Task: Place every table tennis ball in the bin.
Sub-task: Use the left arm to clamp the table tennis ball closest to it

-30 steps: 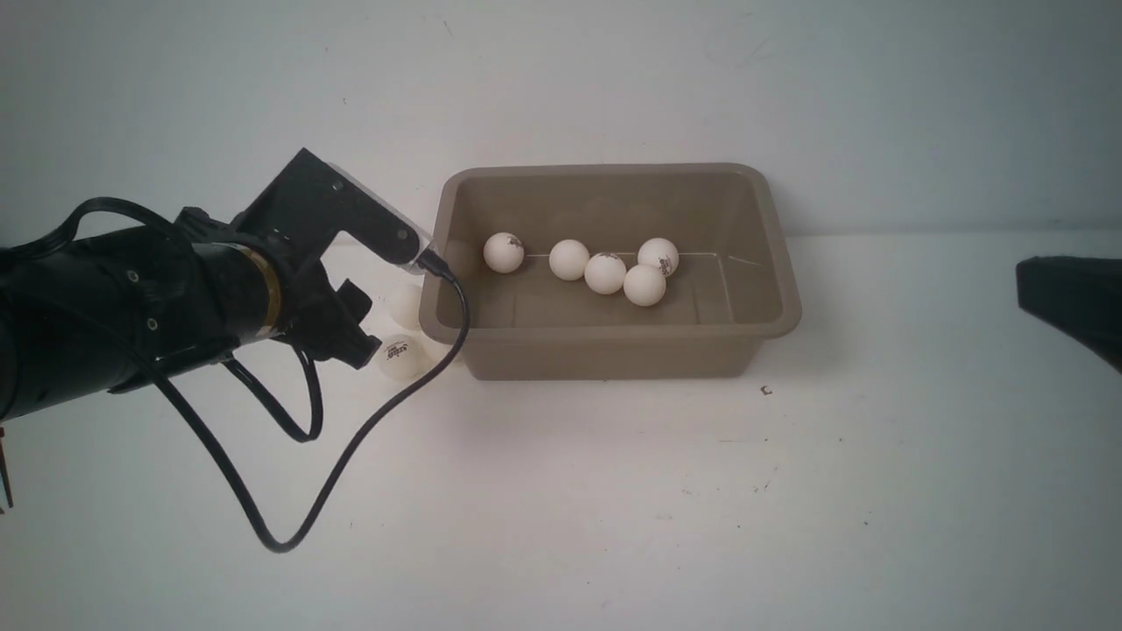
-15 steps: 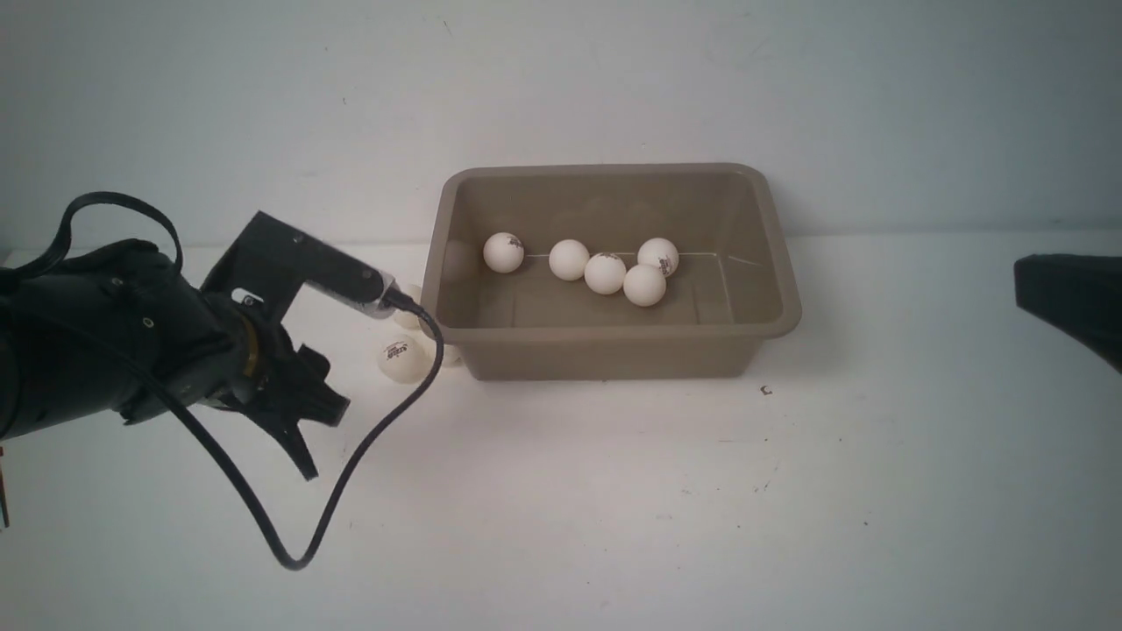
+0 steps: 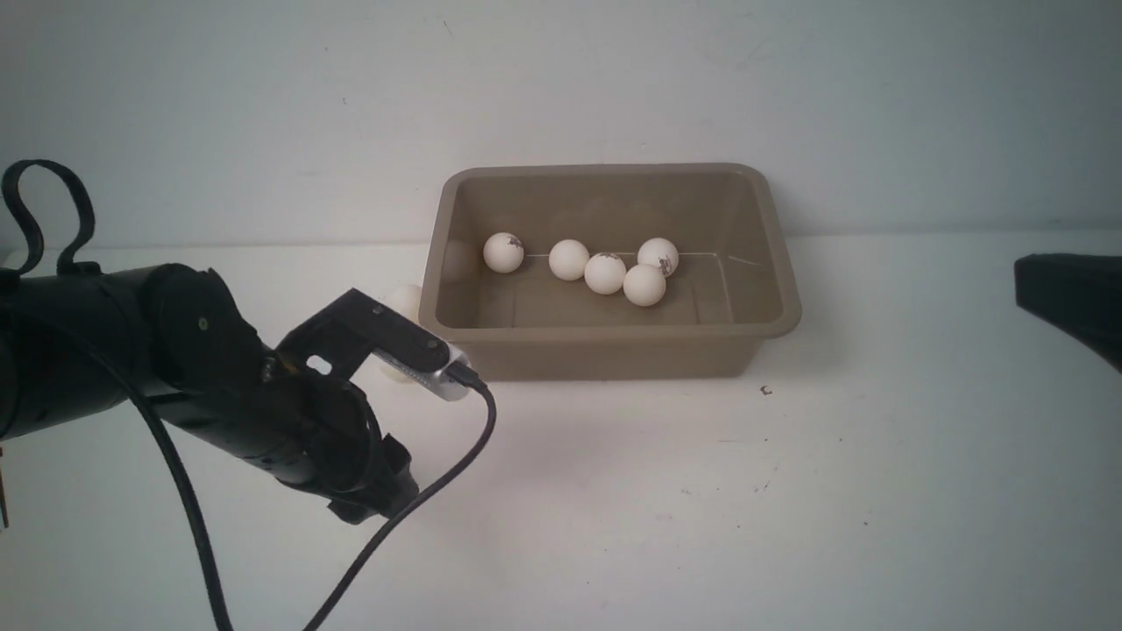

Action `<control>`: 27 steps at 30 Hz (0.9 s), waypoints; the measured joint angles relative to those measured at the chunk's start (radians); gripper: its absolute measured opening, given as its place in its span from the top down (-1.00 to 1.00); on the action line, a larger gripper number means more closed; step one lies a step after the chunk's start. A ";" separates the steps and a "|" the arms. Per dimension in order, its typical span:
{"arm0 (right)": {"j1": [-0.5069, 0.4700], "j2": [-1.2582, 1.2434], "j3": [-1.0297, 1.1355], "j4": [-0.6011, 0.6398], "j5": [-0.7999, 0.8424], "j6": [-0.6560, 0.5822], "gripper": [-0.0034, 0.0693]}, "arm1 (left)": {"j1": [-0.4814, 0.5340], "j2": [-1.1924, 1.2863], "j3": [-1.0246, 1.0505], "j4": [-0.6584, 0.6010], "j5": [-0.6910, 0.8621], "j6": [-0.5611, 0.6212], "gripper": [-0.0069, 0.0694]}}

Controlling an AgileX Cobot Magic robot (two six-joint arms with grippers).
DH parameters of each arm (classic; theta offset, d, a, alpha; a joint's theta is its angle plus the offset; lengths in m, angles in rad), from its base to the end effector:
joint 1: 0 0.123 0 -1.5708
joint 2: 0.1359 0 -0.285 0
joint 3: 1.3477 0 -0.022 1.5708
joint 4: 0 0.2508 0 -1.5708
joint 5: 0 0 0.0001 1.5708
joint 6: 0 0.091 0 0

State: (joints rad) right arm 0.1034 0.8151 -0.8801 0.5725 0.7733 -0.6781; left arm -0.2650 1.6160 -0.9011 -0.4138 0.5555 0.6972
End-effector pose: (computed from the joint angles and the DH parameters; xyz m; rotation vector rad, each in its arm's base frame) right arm 0.1471 0.0499 0.3718 -0.5866 1.9933 0.3209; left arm 0.2883 -0.0983 0.1929 0.8630 2.5550 -0.2671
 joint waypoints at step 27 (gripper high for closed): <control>0.000 0.000 0.000 0.026 0.001 0.000 -0.70 | 0.358 0.105 0.000 -1.175 0.065 1.588 -0.34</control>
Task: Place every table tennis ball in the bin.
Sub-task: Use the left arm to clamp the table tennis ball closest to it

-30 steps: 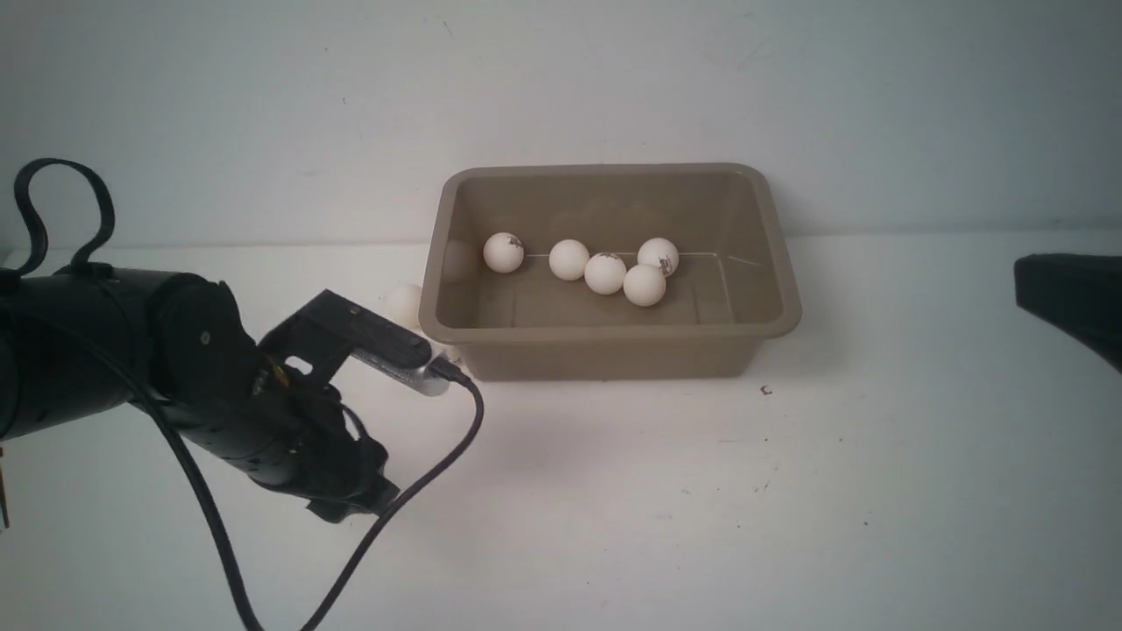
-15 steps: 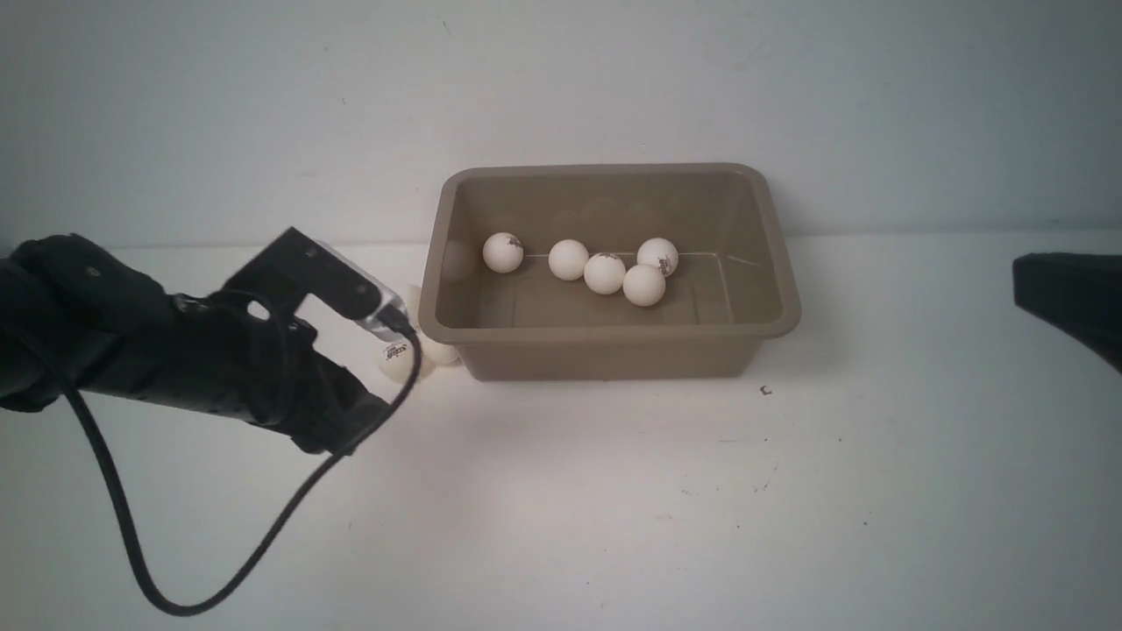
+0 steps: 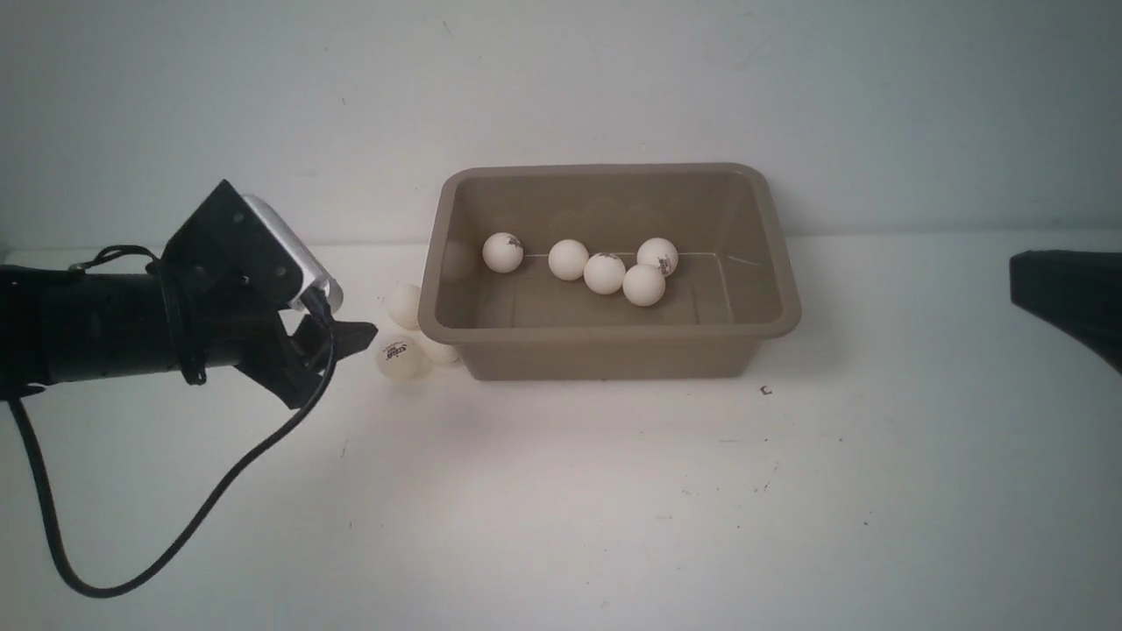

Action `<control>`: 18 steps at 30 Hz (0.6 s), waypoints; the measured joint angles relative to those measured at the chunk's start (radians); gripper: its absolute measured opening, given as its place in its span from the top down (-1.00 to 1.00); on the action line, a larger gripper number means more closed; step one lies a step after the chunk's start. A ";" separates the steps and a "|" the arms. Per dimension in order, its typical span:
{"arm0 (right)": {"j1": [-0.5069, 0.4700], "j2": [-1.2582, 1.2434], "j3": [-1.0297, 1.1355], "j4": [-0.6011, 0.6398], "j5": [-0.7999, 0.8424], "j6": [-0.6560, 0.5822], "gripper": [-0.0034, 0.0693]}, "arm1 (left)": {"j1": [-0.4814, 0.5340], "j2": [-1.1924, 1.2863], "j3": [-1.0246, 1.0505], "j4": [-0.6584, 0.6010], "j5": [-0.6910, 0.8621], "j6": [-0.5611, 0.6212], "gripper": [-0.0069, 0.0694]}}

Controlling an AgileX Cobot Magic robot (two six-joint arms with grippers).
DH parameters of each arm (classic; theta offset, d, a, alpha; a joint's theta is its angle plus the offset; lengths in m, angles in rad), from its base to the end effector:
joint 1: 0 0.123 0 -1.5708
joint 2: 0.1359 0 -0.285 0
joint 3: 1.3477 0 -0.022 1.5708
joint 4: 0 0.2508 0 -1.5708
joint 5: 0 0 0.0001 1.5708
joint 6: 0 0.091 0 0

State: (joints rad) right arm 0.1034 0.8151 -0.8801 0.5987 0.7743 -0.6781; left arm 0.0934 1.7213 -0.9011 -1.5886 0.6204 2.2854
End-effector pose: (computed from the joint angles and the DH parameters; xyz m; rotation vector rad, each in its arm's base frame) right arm 0.1467 0.0513 0.3726 -0.5747 1.9886 0.3499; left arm 0.3407 -0.0213 0.1961 0.9226 1.9405 -0.2607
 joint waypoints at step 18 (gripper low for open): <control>0.000 0.000 0.000 0.007 0.007 -0.002 -0.70 | 0.002 0.235 -0.062 -0.110 0.038 0.195 -0.55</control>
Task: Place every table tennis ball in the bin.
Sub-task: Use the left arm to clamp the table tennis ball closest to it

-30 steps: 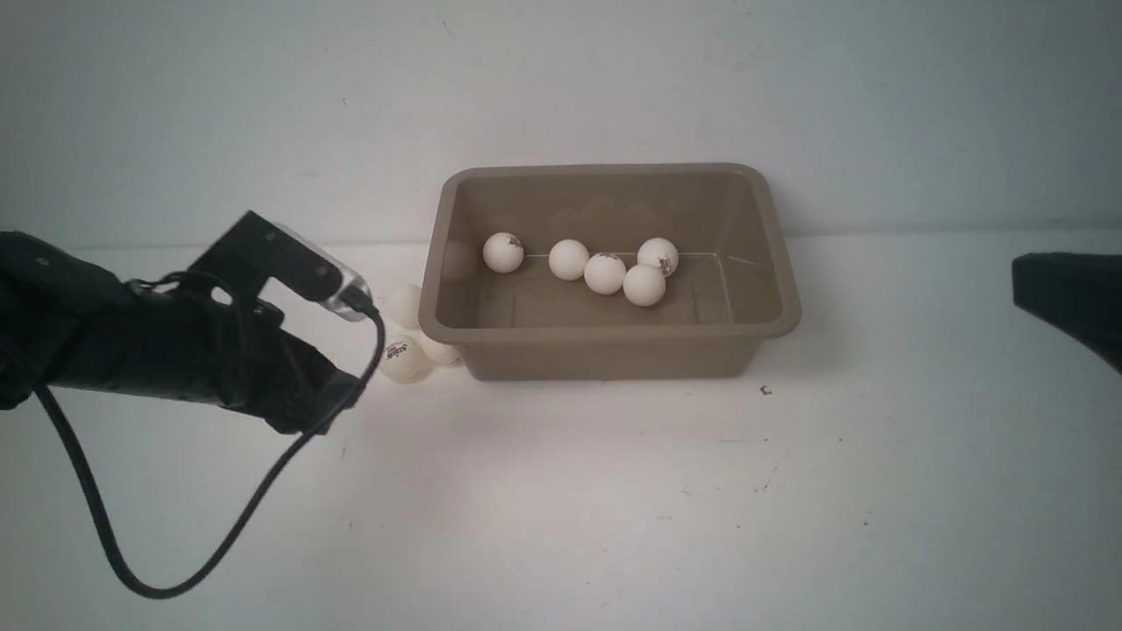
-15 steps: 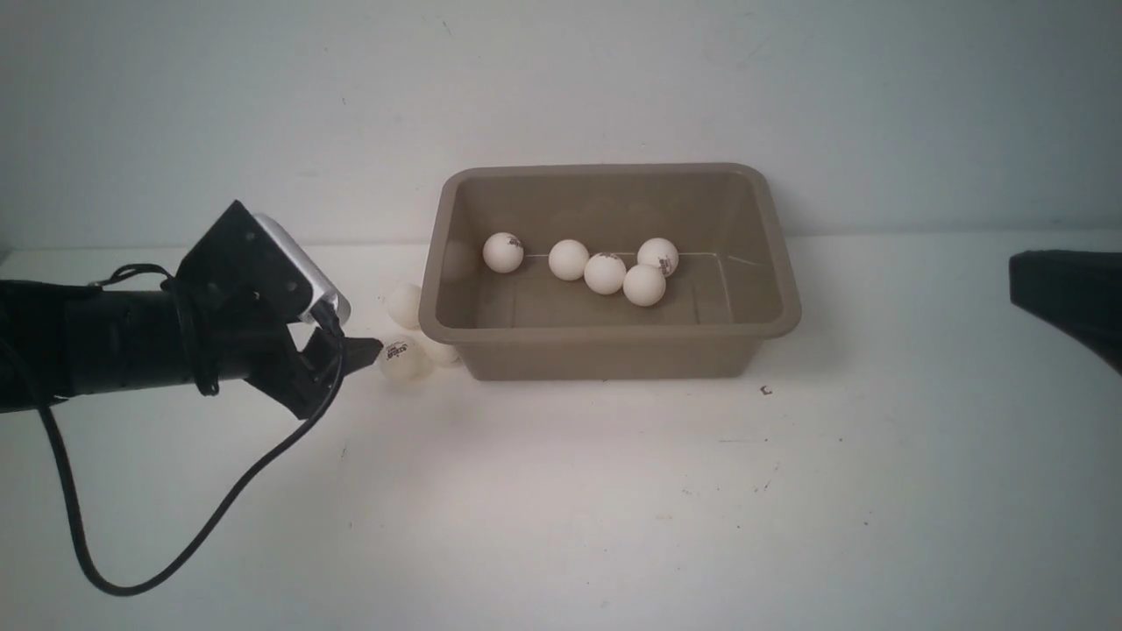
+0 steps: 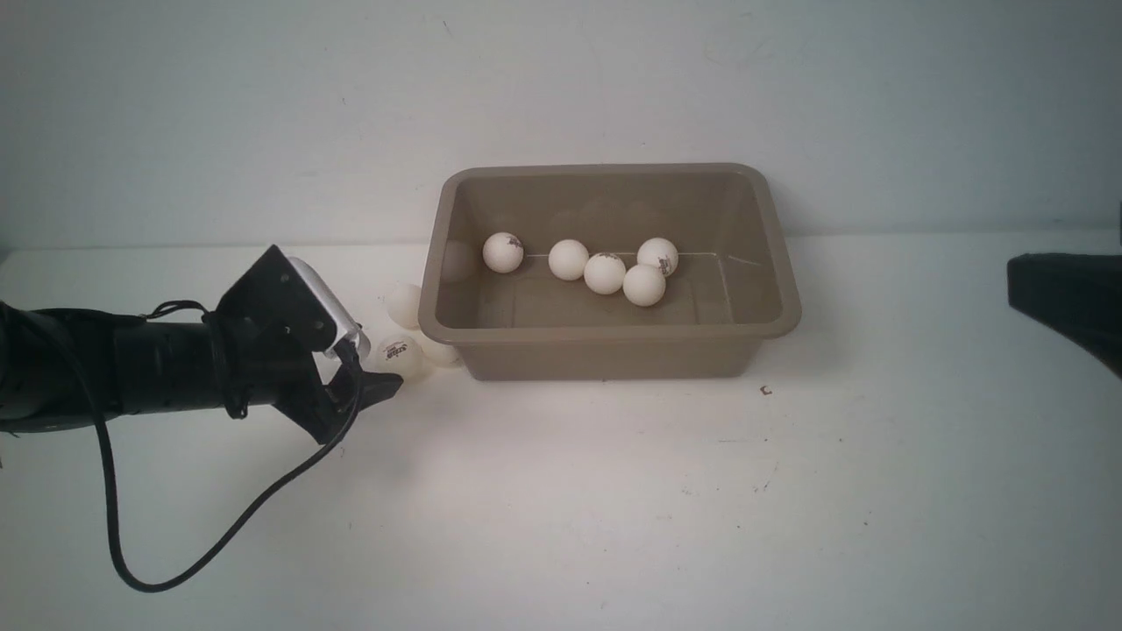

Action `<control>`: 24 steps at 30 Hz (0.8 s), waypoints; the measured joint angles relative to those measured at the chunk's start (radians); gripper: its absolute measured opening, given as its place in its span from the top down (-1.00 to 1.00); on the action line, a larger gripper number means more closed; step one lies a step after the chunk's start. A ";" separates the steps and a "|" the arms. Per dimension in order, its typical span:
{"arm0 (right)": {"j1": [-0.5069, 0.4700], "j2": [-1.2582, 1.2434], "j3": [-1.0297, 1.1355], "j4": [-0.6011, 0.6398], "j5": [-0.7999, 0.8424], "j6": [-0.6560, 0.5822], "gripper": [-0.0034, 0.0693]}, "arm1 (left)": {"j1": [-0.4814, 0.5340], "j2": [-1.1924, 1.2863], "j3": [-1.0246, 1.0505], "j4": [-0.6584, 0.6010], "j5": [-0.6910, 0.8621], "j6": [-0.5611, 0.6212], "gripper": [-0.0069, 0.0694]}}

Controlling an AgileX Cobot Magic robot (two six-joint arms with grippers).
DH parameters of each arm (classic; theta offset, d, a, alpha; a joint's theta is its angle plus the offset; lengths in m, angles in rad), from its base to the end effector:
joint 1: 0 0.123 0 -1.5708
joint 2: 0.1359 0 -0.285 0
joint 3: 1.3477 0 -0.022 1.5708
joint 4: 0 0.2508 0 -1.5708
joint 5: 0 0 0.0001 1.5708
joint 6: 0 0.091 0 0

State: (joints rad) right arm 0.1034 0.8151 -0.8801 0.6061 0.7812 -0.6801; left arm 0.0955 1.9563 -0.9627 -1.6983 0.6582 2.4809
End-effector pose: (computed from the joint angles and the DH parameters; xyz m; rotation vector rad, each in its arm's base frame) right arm 0.1462 0.0519 0.3724 -0.5774 1.9912 0.3600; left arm 0.3675 -0.0203 0.1340 0.9802 1.9703 -0.3140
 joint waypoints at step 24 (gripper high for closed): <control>0.000 0.000 0.000 0.015 0.000 -0.014 -0.70 | 0.000 0.151 -0.119 -0.005 0.017 -0.103 -0.55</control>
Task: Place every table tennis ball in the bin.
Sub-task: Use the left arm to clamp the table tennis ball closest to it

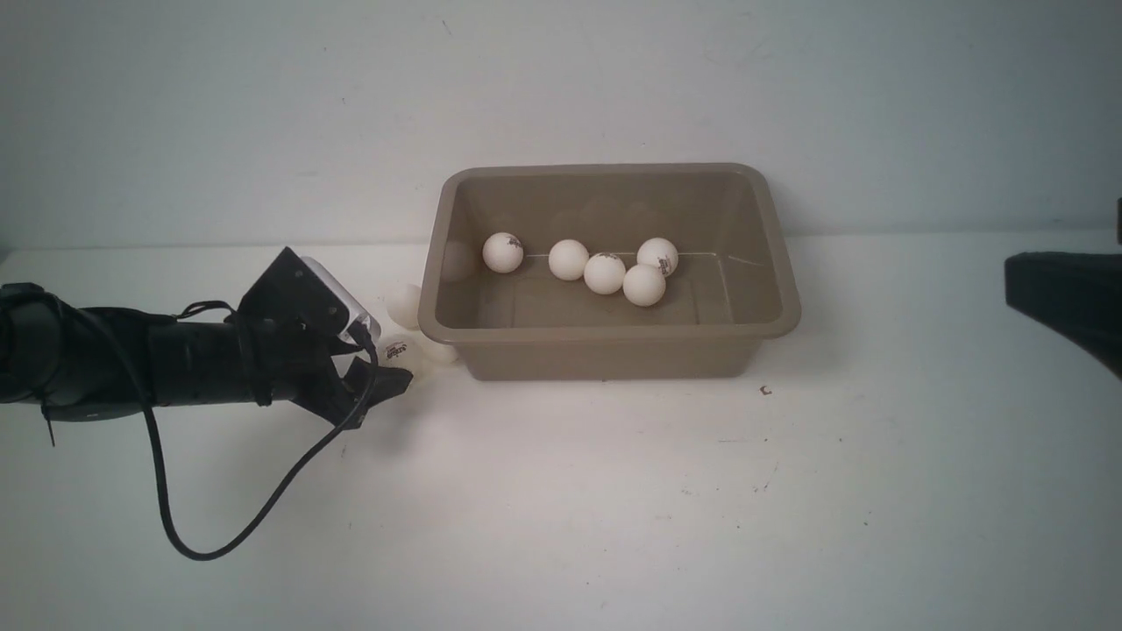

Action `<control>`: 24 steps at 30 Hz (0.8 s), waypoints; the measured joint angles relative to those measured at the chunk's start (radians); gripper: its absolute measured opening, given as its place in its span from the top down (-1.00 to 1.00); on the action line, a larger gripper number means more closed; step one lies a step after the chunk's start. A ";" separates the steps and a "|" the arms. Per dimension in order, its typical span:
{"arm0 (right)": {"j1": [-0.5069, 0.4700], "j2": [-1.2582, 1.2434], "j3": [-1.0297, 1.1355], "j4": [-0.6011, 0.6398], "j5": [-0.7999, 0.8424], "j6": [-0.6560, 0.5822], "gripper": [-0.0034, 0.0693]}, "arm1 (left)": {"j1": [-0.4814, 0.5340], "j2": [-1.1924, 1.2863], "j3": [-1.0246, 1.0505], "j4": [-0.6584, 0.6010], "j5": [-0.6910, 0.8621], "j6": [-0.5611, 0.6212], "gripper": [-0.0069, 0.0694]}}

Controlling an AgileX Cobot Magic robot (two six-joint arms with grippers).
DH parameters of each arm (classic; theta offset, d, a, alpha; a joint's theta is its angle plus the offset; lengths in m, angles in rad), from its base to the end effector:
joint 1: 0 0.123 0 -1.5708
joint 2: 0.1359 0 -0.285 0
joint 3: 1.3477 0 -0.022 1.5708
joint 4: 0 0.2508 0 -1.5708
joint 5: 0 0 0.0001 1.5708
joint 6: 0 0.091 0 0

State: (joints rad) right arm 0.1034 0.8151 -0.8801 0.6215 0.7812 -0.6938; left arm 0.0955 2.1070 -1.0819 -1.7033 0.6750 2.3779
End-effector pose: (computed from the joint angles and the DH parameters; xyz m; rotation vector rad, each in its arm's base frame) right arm 0.1461 0.0527 0.3730 -0.5835 1.9830 0.3683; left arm 0.3952 -0.0188 0.1040 0.8742 2.0410 -0.4076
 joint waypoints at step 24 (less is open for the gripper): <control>0.000 0.000 0.000 0.007 0.001 -0.005 -0.70 | -0.018 0.046 -0.070 0.000 0.008 -0.009 -0.10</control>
State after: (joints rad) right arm 0.1034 0.8151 -0.8801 0.6281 0.7820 -0.6992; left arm 0.0779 2.1530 -1.1515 -1.7036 0.6835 2.3693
